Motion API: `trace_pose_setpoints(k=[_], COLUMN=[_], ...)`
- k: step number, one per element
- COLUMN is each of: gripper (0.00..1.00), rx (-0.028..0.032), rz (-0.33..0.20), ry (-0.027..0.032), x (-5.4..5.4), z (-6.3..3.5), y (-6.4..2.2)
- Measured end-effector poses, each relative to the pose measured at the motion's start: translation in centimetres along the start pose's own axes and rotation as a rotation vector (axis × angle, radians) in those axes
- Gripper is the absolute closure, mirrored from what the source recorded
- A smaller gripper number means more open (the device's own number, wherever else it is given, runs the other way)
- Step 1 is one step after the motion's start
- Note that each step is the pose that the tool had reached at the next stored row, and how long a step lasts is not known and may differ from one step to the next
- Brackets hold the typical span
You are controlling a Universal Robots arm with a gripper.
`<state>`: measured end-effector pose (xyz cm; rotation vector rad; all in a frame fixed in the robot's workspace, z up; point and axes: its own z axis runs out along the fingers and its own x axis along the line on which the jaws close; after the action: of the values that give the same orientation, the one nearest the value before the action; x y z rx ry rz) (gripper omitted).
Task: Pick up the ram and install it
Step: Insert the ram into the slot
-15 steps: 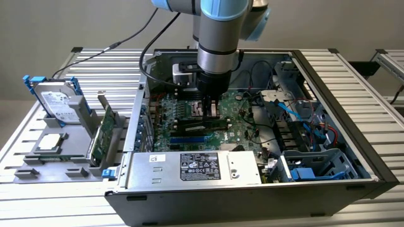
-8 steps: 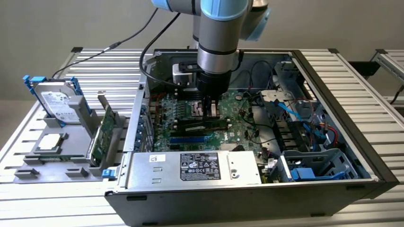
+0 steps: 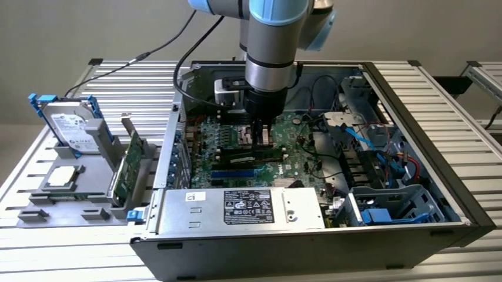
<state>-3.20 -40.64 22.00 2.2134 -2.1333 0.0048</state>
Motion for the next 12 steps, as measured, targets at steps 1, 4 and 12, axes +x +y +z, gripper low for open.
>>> trace_pose_setpoints(k=[1, 4, 12], gripper=[0.87, 0.87, 0.87], rx=[-0.0001, -0.0013, -0.0045], rz=[0.000, 0.000, 0.000], ry=[-0.0003, -0.0005, -0.0002], x=[0.0, 0.0, 0.1], z=[-0.03, -0.31, -1.65], y=[0.00, 0.02, 0.08])
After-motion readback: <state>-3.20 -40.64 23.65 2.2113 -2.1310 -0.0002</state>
